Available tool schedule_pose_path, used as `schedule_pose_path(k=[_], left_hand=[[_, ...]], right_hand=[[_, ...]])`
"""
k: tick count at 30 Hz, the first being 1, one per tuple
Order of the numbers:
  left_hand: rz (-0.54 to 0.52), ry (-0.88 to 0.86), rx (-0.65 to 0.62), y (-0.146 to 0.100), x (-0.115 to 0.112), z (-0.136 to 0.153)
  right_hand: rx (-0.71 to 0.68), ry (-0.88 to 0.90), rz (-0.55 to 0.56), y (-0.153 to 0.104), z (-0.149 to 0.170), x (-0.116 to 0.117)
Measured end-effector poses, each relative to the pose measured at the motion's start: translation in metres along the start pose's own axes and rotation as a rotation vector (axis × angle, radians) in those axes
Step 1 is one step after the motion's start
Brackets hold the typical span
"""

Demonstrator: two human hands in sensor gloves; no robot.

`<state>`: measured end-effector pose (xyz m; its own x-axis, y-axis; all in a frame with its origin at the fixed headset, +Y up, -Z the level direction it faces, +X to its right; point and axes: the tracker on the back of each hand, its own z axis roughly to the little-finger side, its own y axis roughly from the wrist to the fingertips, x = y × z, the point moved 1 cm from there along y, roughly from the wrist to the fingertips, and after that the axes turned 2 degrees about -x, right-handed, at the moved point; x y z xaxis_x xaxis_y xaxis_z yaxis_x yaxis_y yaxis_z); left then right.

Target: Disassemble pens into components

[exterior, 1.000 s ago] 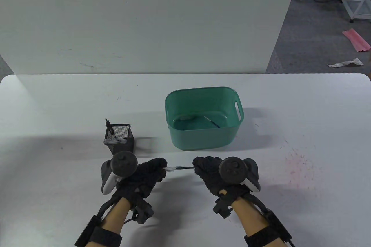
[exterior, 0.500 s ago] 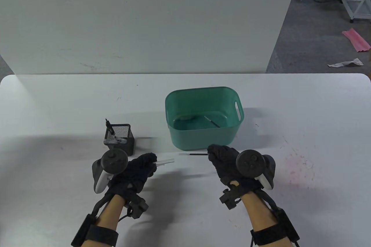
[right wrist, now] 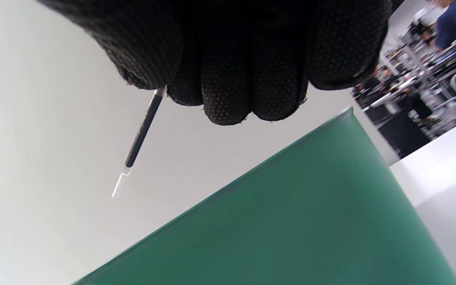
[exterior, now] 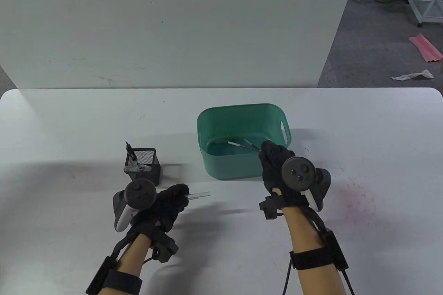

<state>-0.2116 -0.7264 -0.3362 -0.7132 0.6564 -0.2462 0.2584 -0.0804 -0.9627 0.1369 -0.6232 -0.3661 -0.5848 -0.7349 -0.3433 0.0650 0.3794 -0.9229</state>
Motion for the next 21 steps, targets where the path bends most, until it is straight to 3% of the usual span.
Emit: schedule_pose_path(k=[7, 21], left_hand=[[0.005, 0.017, 0.007, 0.001, -0.002, 0.0], [0.041, 0.023, -0.001, 0.002, -0.008, -0.003]], right_hand=[[0.089, -0.118, -0.005, 0.026, -0.015, 0.004], [0.214, -0.355, -0.087, 0.071, -0.028, 0.041]])
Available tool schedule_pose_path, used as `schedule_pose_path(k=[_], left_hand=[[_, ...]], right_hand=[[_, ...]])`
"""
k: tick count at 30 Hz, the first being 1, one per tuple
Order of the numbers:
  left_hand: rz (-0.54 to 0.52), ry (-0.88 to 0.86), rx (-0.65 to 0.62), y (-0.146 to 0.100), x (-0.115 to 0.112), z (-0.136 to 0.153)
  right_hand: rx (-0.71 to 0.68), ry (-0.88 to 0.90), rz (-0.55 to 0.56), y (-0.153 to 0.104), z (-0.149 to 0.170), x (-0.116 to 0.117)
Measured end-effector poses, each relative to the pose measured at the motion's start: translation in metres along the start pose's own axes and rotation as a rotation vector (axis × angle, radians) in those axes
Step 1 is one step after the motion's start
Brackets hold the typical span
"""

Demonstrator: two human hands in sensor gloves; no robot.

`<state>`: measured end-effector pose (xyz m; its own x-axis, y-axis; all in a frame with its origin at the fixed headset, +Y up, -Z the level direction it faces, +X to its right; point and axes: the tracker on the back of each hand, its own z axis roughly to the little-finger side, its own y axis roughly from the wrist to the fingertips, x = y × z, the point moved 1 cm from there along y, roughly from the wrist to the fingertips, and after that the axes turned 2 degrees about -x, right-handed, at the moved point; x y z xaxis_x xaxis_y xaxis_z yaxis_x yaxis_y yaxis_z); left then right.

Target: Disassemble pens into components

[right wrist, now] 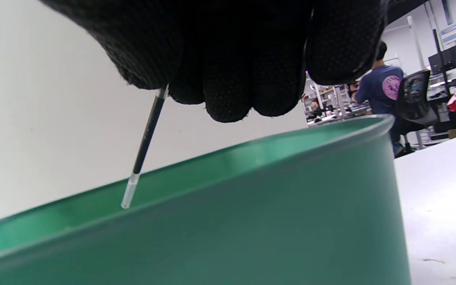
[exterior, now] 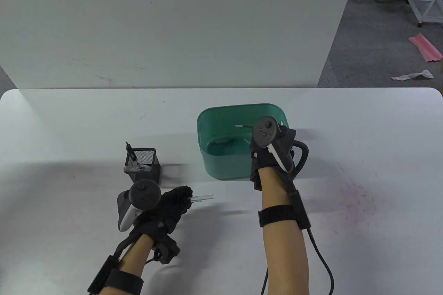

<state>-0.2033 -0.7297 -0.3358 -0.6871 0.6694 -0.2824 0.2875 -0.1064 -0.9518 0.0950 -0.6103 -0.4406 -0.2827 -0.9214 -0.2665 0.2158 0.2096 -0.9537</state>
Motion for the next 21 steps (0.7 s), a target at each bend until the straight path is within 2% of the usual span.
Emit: schedule_pose_path(k=[5, 9, 14, 21], left_hand=[[0.001, -0.003, -0.009, 0.001, 0.001, 0.0], [-0.001, -0.002, -0.007, 0.001, 0.002, 0.0], [-0.008, -0.002, 0.0, 0.001, 0.003, 0.001], [-0.025, 0.004, 0.007, 0.001, 0.006, 0.001]], right_hand=[[0.024, -0.012, -0.036, 0.005, -0.004, 0.011], [0.006, 0.01, -0.054, 0.004, -0.003, 0.011], [-0.092, -0.016, -0.045, -0.008, 0.0, -0.002], [-0.278, -0.016, -0.02, -0.042, 0.011, -0.025]])
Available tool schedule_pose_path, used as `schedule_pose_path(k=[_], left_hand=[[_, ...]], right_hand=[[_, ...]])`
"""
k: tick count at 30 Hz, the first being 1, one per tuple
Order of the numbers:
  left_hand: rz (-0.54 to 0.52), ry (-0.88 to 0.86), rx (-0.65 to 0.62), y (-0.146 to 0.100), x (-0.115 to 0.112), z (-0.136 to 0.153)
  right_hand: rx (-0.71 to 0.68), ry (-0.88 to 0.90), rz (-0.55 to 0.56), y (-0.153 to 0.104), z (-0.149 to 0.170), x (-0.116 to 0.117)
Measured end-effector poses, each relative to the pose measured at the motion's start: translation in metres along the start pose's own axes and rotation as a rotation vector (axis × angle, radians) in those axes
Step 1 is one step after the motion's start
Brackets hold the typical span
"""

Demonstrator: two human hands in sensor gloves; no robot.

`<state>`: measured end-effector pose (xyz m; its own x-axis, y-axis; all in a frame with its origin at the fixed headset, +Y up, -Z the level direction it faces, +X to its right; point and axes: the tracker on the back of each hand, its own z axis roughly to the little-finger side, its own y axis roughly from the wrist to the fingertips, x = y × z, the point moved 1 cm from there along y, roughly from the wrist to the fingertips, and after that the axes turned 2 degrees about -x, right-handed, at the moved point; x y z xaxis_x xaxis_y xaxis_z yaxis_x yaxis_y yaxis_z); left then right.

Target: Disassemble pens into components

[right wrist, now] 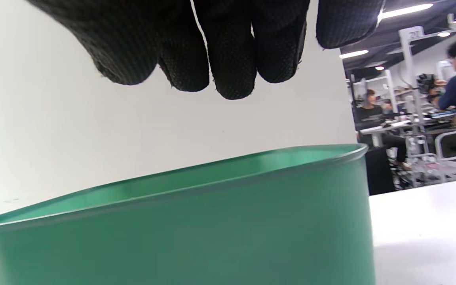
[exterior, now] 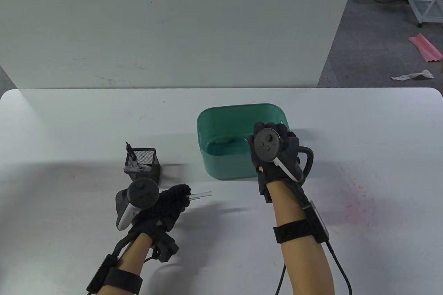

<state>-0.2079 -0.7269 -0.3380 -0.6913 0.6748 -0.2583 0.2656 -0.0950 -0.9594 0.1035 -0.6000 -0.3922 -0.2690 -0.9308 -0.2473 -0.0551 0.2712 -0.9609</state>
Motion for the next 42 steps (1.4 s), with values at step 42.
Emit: schedule_pose_path(k=[42], left_hand=[[-0.243, 0.169, -0.075, 0.025, 0.044, -0.079]], right_hand=[[-0.229, -0.029, -0.196, -0.095, 0.041, 0.059]])
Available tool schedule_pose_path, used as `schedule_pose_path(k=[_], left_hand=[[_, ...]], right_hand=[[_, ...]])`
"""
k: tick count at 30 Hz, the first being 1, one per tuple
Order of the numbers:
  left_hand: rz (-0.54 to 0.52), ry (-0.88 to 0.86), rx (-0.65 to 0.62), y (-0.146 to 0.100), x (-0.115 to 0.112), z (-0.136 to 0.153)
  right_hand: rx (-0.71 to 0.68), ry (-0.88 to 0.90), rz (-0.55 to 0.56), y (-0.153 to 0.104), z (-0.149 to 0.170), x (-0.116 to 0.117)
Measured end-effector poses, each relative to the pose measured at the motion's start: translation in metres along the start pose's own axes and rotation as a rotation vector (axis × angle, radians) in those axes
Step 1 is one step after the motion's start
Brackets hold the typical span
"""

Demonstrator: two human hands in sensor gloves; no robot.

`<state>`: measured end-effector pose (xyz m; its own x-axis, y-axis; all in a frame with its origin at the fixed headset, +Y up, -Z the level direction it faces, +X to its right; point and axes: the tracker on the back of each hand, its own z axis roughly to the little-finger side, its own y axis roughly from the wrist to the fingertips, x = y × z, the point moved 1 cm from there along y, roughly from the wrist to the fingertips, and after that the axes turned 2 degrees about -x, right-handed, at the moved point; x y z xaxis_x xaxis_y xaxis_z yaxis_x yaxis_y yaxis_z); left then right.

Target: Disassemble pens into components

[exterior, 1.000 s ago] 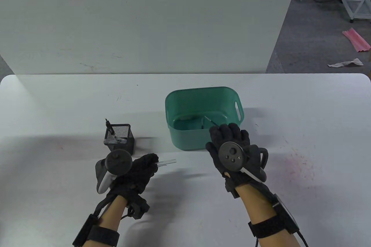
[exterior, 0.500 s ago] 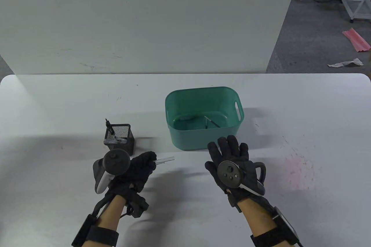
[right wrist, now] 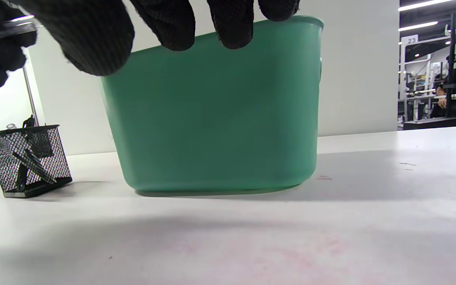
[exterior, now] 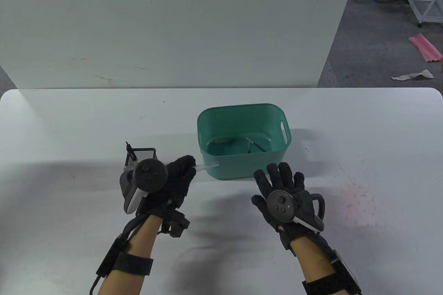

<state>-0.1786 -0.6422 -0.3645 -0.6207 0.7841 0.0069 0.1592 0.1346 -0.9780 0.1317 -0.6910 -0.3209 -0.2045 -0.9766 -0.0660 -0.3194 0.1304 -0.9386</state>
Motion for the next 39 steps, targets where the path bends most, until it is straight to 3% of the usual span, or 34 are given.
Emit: schedule_pose_path(k=[6, 12, 18, 24, 29, 33, 39], left_hand=[[-0.067, 0.179, 0.007, 0.041, 0.006, -0.037], [-0.026, 0.445, -0.005, 0.073, -0.008, -0.063], [0.026, 0.505, -0.002, 0.089, -0.024, -0.072], [-0.058, 0.516, -0.085, 0.075, -0.003, -0.069], [-0.069, 0.706, -0.094, 0.051, 0.03, -0.055], [-0.033, 0.794, -0.021, 0.038, 0.051, -0.031], [0.069, 0.83, 0.065, 0.025, 0.062, 0.005]], right_hand=[[0.015, 0.018, -0.011, -0.002, 0.006, 0.001], [0.029, 0.036, -0.026, -0.002, 0.008, 0.004], [0.034, 0.048, -0.035, -0.003, 0.009, 0.003], [0.054, 0.056, -0.019, -0.004, 0.018, -0.002], [0.07, 0.059, -0.019, -0.004, 0.021, -0.003], [0.072, 0.064, -0.022, -0.004, 0.019, -0.002], [0.064, 0.06, -0.025, -0.004, 0.017, -0.001]])
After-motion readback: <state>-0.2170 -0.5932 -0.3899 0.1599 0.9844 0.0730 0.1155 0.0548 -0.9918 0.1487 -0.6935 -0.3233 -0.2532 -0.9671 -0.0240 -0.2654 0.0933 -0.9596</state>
